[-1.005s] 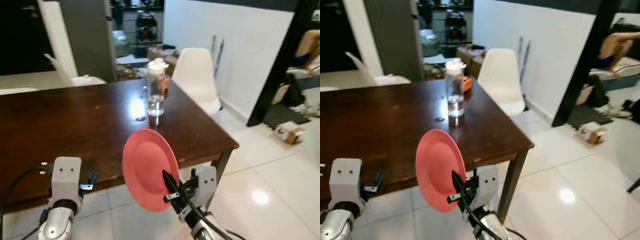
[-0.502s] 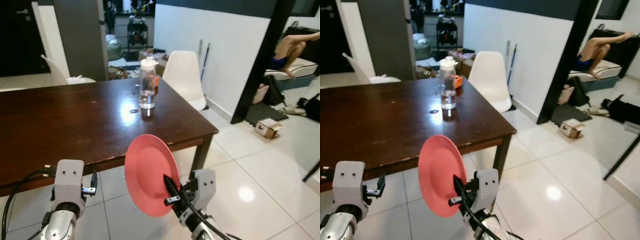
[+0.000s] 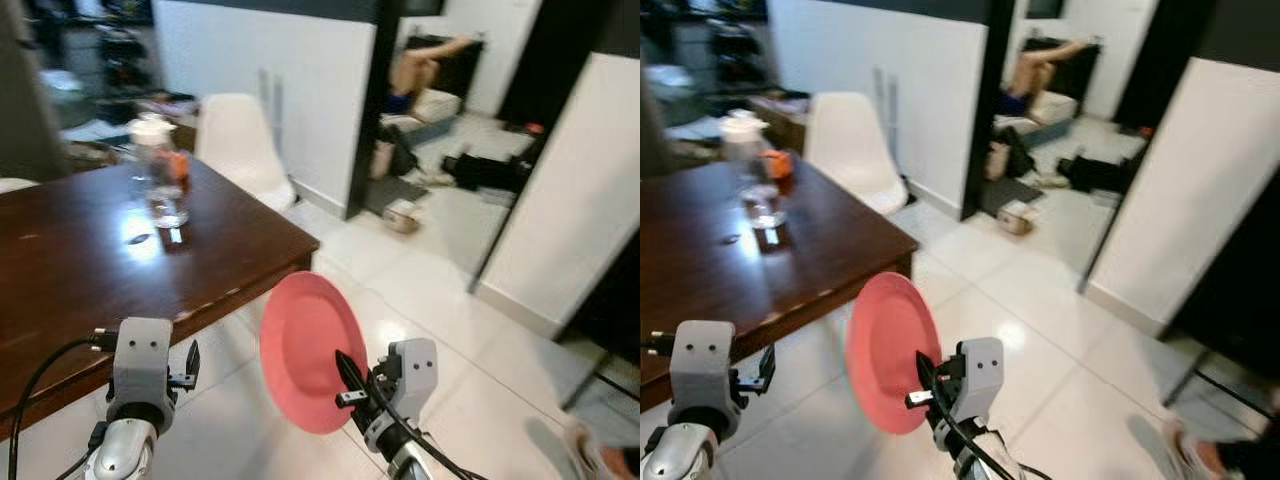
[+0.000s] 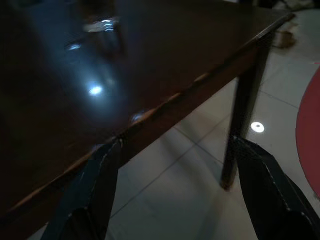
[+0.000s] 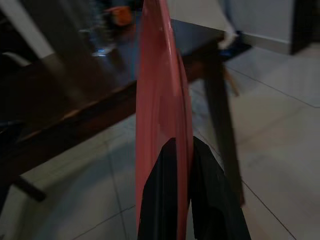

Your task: Setting the table

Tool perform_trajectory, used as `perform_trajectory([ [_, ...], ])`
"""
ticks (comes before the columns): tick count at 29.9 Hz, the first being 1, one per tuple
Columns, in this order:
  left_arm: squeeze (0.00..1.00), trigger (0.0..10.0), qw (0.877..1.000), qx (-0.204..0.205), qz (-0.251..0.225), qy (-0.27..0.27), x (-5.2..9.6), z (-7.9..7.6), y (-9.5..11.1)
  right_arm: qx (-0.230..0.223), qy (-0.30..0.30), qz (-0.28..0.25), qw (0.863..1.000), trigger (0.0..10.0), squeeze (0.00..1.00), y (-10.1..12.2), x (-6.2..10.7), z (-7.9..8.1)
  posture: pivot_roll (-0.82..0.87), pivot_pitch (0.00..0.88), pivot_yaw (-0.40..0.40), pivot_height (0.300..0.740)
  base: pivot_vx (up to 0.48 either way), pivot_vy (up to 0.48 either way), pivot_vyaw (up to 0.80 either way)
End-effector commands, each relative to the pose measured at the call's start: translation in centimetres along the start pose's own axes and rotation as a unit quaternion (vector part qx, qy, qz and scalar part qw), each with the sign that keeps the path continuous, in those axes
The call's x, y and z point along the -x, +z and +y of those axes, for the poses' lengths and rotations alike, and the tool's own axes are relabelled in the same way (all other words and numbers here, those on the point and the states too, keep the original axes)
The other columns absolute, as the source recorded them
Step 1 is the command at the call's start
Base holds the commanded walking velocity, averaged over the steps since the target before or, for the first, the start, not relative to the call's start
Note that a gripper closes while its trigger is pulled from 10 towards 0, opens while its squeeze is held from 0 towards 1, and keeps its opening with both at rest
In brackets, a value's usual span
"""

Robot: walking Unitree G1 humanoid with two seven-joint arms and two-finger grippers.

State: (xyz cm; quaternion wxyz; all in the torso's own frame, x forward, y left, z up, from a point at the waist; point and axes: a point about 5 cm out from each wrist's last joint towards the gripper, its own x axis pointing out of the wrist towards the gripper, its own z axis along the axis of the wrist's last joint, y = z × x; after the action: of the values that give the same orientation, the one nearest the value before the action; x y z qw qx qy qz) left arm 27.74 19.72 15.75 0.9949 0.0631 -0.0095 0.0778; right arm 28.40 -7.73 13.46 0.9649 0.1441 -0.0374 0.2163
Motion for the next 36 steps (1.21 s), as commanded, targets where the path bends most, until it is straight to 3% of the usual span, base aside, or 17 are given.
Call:
perform_trajectory([
  [1, 0.0, 10.0, 1.0, -0.008, 0.015, 0.001, 0.2, 0.1, -0.6, -0.015, -0.005, 0.002, 1.0, 10.0, 0.0, -0.2, -0.1, 0.2, 0.06, 0.098, 0.06, 0.74, 0.0, 0.0, -0.8],
  [8, 0.0, 10.0, 1.0, -0.01, 0.018, 0.0, 0.2, 0.1, -0.8, -0.015, -0.008, 0.004, 1.0, 10.0, 0.0, -0.3, -0.1, 0.1, 0.07, 0.095, 0.06, 0.74, 0.0, 0.0, -0.8],
  [12, 0.0, 10.0, 0.999, -0.008, 0.041, -0.001, 0.2, 0.2, -2.4, 0.0, -0.03, 0.024, 0.999, 10.0, 0.0, -1.3, 0.1, -1.1, 0.06, 0.088, 0.055, 0.74, 0.0, 0.0, -0.8],
  [17, 0.0, 10.0, 0.988, -0.033, 0.143, -0.057, 1.4, 0.3, -9.5, 0.076, -0.139, 0.15, 0.976, 10.0, 0.0, -6.7, 3.2, -7.3, 0.07, 0.07, 0.036, 0.74, 0.0, 0.0, -0.8],
  [23, 0.0, 10.0, 0.97, -0.035, 0.225, -0.086, 3.0, 1.0, -13.8, 0.101, -0.184, 0.247, 0.946, 10.0, 0.0, -9.9, 7.0, -10.5, 0.07, 0.062, 0.014, 0.74, 0.0, 0.0, -0.27],
  [29, 0.0, 10.0, 0.969, -0.031, 0.228, -0.091, 3.4, 1.5, -14.6, 0.098, -0.187, 0.276, 0.938, 10.0, 0.0, -11.5, 8.5, -11.0, 0.07, 0.07, 0.015, 0.74, 0.0, 0.0, -0.4],
  [36, 0.0, 10.0, 0.967, -0.042, 0.233, -0.097, 3.9, 2.2, -15.4, 0.092, -0.195, 0.282, 0.935, 10.0, 0.0, -12.2, 9.1, -11.0, 0.07, 0.077, 0.023, 0.74, 0.0, 0.0, -0.8],
])
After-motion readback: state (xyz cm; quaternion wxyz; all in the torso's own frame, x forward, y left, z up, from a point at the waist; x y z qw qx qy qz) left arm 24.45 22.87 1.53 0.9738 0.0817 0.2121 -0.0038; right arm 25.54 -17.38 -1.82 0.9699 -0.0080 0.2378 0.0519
